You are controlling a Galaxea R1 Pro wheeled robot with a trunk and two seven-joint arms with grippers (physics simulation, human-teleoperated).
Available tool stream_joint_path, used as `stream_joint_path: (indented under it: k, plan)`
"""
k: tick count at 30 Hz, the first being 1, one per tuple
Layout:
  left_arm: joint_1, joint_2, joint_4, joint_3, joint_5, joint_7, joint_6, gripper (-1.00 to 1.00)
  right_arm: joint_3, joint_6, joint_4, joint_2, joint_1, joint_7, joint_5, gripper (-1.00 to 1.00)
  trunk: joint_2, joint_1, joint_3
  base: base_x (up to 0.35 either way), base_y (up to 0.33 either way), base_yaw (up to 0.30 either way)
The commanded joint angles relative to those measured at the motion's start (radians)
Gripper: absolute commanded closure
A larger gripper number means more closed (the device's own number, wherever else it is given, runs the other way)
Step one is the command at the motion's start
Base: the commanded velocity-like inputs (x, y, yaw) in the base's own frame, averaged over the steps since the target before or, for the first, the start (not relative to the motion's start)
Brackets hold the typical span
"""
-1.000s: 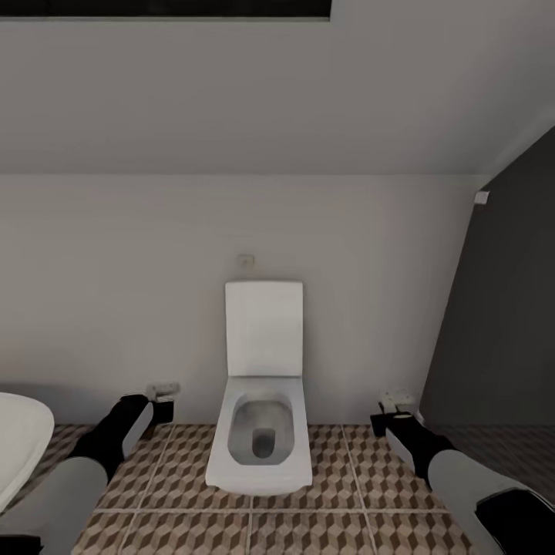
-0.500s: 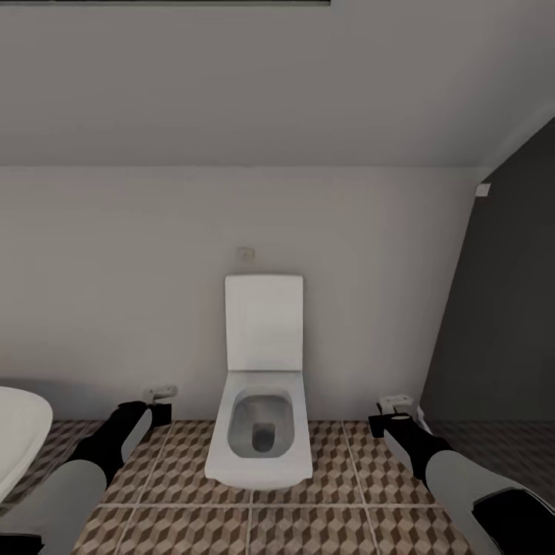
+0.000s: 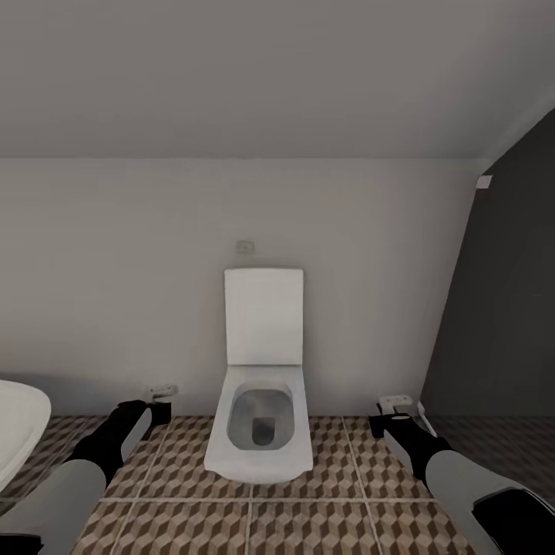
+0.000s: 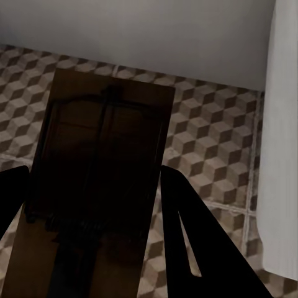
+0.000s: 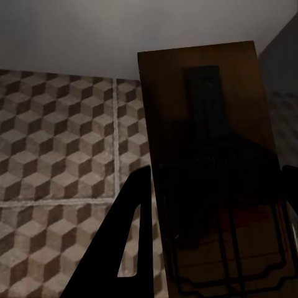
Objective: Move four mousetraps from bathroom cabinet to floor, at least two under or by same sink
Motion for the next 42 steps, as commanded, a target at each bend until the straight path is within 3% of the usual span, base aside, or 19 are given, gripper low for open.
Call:
stream_joint_path:
  k: [1, 32, 42]
  plan:
    - [0.000, 0.002, -0.002, -0.008, 0.007, 0.009, 0.004, 1.00, 0.008, 0.006, -0.003, -0.001, 0.000, -0.004, -0.011, 1.00, -0.008, 0.004, -0.004, 0.000, 0.000, 0.000]
    - [-0.001, 0.004, -0.002, -0.007, 0.008, 0.011, 0.017, 1.00, 0.008, 0.010, -0.003, -0.001, 0.000, -0.004, -0.008, 1.00, -0.225, 0.123, -0.101, 0.000, 0.000, 0.000]
    - [-0.001, 0.017, -0.008, -0.004, 0.015, 0.017, 0.136, 1.00, 0.012, 0.019, -0.002, -0.001, 0.000, -0.011, -0.006, 1.00, -0.295, 0.161, -0.133, 0.000, 0.000, 0.000]
